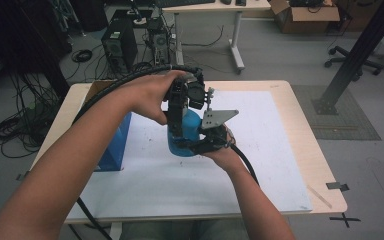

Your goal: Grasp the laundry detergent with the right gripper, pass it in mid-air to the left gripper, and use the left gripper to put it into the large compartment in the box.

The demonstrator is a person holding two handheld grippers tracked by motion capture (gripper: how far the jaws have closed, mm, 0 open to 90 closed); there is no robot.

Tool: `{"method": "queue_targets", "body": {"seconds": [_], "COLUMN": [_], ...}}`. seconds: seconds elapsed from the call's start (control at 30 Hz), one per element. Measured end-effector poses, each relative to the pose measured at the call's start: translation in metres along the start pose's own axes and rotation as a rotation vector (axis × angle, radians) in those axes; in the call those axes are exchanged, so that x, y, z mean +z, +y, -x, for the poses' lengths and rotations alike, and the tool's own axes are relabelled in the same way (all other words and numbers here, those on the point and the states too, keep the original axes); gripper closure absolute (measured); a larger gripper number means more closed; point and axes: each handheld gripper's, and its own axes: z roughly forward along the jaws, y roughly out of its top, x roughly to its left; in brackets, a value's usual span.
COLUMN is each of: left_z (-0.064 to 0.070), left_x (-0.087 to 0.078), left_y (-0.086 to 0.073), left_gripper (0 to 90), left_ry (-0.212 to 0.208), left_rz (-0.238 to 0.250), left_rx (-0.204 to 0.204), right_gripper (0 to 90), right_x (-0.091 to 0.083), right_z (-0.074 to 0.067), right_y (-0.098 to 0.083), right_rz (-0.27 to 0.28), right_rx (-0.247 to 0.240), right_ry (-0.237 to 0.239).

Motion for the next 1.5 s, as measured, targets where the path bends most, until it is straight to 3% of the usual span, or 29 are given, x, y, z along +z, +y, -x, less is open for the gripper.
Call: {"method": "queue_targets", "body": {"seconds": [1.1,1.5], "left_z": [0.0023,0.0028], "left_x": [0.0009,0.0034], "left_y": [0.0017,0.0058], "left_gripper": [19.3,34.1], "left_ry": [0.009,0.009], "left_rz": [-0.021,-0.048], "left_rx": [0.006,0.006], "right_gripper": [45.4,45.4], "right_x": [-0.0013,-0.0018], "right_z": [0.0004,0.0001], "right_y": [0.0010,0.0019], "right_rz": [0.002,0.007], "right_rx": [0.002,0.006], "right_ry": [-0.011,-0.013]}}
